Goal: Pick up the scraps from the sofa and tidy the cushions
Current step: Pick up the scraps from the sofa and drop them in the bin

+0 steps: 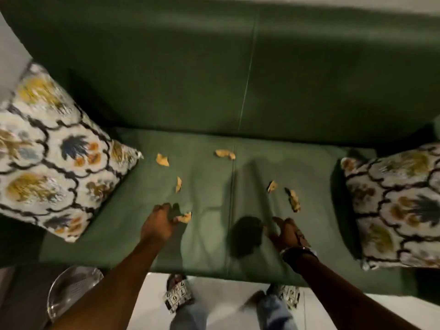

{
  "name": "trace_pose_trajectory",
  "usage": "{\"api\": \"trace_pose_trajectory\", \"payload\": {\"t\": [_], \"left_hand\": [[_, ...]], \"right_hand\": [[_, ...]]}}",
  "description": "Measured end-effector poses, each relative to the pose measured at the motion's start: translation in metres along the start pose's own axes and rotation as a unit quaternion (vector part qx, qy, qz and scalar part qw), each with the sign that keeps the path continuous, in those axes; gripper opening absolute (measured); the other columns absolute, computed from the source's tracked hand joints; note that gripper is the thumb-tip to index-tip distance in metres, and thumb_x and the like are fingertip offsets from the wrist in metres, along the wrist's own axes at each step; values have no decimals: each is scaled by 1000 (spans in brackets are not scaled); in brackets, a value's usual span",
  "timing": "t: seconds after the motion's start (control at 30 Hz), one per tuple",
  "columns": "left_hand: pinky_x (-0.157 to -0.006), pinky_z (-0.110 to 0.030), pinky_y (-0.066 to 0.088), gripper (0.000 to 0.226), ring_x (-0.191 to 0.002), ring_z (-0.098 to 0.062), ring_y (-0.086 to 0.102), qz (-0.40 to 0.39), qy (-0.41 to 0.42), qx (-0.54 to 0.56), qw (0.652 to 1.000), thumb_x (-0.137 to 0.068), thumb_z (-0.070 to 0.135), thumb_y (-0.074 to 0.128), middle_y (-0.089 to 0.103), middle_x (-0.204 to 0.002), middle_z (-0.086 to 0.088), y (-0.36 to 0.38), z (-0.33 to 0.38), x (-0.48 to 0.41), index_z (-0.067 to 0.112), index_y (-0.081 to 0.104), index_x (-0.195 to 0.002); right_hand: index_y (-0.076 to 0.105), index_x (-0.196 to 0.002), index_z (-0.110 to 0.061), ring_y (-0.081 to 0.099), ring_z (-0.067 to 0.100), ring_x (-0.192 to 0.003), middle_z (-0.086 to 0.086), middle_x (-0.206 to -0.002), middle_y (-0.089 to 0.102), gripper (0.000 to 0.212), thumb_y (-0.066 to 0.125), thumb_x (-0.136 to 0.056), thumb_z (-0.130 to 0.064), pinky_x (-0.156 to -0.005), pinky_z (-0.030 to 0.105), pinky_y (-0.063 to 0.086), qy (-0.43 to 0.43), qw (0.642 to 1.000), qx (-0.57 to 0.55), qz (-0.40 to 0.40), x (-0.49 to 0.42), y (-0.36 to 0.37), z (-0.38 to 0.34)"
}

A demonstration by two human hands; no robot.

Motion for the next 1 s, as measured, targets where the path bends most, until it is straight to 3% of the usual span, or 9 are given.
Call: {"api": "trace_pose_trajectory", "payload": {"t": [0.1, 0.4, 0.5, 0.6, 0.63, 0.7, 0.8, 0.9, 1.0], "left_hand": [[-97, -48, 50, 50, -114, -40, 60, -1, -10, 56, 998, -84, 27, 71, 58, -125, -22, 42, -6, -30, 13, 57, -130], [-84, -42, 53, 17, -87, -37, 66, 112, 34, 131, 984, -78, 5, 74, 67, -97, -20, 90, -12, -40, 4, 69, -94], [-83, -34, 54, 23, -83, -27, 67, 151, 32, 189, 970, -78, 4, 76, 69, -94, -11, 79, -4, -38, 6, 68, -100], [-77, -11, 48, 45, -72, -12, 59, 185, 0, 250, 950, -79, 6, 76, 59, -77, 7, 57, -1, -58, 10, 59, -121], [-78, -13, 48, 54, -72, -13, 59, 181, -18, 263, 948, -79, 9, 77, 58, -76, 5, 53, -1, -71, 11, 54, -127], [-82, -35, 54, 64, -76, -27, 62, 145, -65, 293, 943, -77, 13, 78, 60, -82, -8, 49, 1, -97, 11, 46, -132], [-83, -59, 56, 46, -85, -44, 67, 100, -124, 301, 940, -76, 12, 78, 63, -94, -24, 59, -1, -126, 11, 51, -113], [-83, -61, 56, 28, -93, -49, 68, 116, -166, 299, 932, -78, 15, 77, 67, -107, -32, 66, -8, -137, 16, 53, -92], [-77, -58, 59, 18, -86, -46, 70, 133, -168, 297, 931, -79, 18, 74, 71, -98, -29, 67, -8, -129, 20, 56, -79]], "right_hand": [[54, -124, -21, 58, 27, -92, 6, -111, 51, 37, 60, -89, -33, -77, 34, 52, -14, 999, -46, 5, -42, 43, 3], [56, -121, -11, 57, 26, -100, 10, -117, 54, 28, 51, -93, -6, -81, 29, 48, -59, 991, -88, 81, -75, 67, 19], [40, -134, -20, 58, 16, -85, 1, -101, 59, 48, 55, -90, -5, -70, 22, 46, 0, 960, -223, 168, -77, 33, 34], [40, -126, -18, 52, 11, -67, 2, -89, 56, 43, 60, -89, -9, -53, 23, 42, 59, 950, -211, 224, -101, 1, 47], [43, -119, -14, 50, 14, -67, 6, -89, 54, 34, 58, -89, -9, -51, 25, 41, 91, 950, -205, 219, -110, -5, 51], [52, -107, -5, 51, 24, -71, 12, -88, 54, 17, 55, -91, -11, -55, 31, 40, 135, 960, -165, 179, -126, -8, 55], [61, -89, -1, 52, 30, -68, 16, -80, 57, 18, 53, -93, -16, -59, 35, 42, 133, 976, -74, 159, -135, -7, 54], [62, -83, 2, 53, 30, -65, 17, -74, 56, 23, 51, -94, -16, -59, 38, 47, 145, 974, -60, 165, -132, -5, 53], [63, -82, 3, 55, 31, -64, 16, -71, 58, 28, 51, -95, -18, -59, 41, 50, 136, 977, -43, 161, -127, -4, 56]]}}
Point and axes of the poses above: each hand's wrist, its own x-axis away from the middle knuckle, its own y-axis out of the palm, z = x × y, the point moved 5 cm from there along -x, towards the middle knuckle
